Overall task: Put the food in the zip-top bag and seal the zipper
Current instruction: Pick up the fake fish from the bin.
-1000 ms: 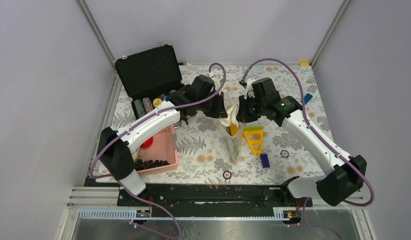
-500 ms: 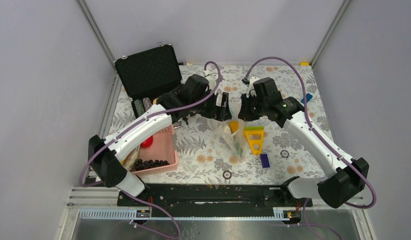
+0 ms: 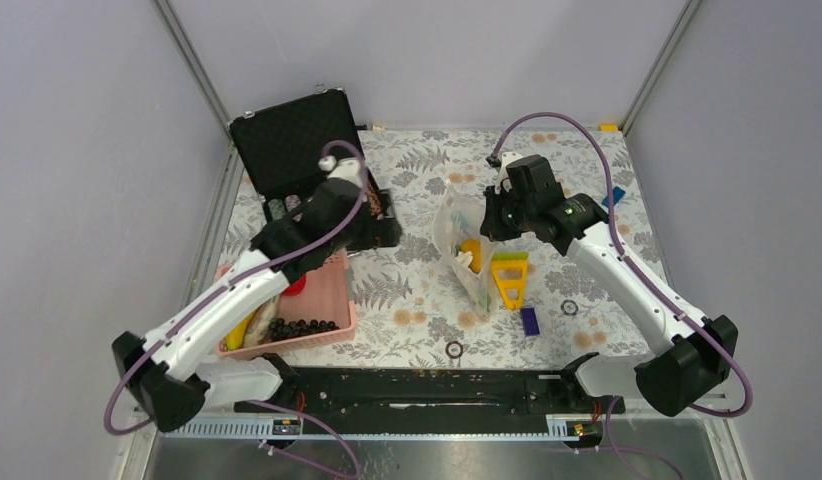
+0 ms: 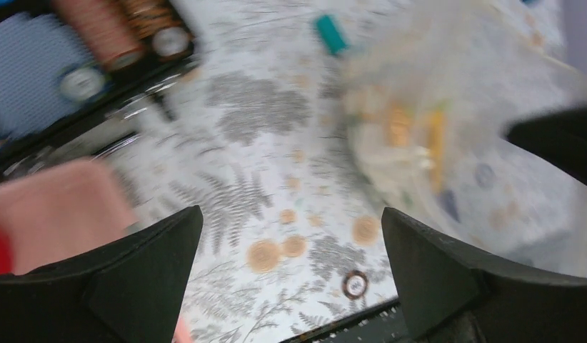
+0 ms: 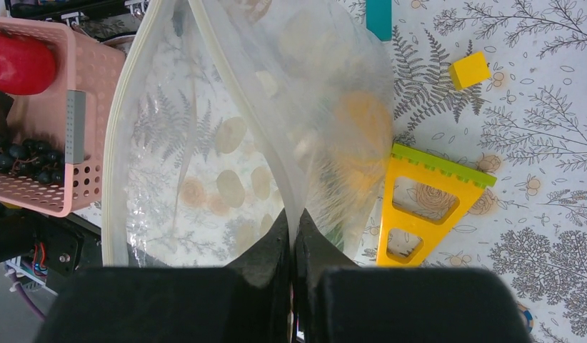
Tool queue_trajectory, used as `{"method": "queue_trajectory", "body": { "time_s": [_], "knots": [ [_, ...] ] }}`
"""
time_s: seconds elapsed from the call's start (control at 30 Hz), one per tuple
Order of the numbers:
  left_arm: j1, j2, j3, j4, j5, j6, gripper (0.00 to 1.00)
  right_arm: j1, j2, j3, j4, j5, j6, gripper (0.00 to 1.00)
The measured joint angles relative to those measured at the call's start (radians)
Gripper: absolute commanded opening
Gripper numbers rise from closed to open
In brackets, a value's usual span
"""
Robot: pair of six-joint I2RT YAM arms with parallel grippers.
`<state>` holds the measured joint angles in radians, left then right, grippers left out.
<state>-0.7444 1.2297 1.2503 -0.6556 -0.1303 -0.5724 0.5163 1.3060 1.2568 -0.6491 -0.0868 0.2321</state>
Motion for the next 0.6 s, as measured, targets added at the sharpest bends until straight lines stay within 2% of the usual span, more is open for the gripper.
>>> {"method": "queue_trajectory", "body": {
  "time_s": [0.23,0.33,0.47,0.6],
  "knots": [
    [0.203,-0.206,-0.246,-0.181,-0.267,-0.239,0.99,0.0,0.0,-0.004,0.002,0.001,0.0,0.04],
    [0.259,-0.253,-0.306,-0.274,-0.354,-0.32,0.97,0.0,0.0,-0.005,0.004,0.001,0.0,0.04],
    [0.313,-0.251,-0.319,-0.342,-0.45,-0.38,0.94,0.0,0.0,-0.005,0.004,0.0,0.0,0.04],
    [0.324,-0.166,-0.317,-0.357,-0.518,-0.389,0.9,0.0,0.0,-0.005,0.004,0.0,0.001,0.04]
  ]
}}
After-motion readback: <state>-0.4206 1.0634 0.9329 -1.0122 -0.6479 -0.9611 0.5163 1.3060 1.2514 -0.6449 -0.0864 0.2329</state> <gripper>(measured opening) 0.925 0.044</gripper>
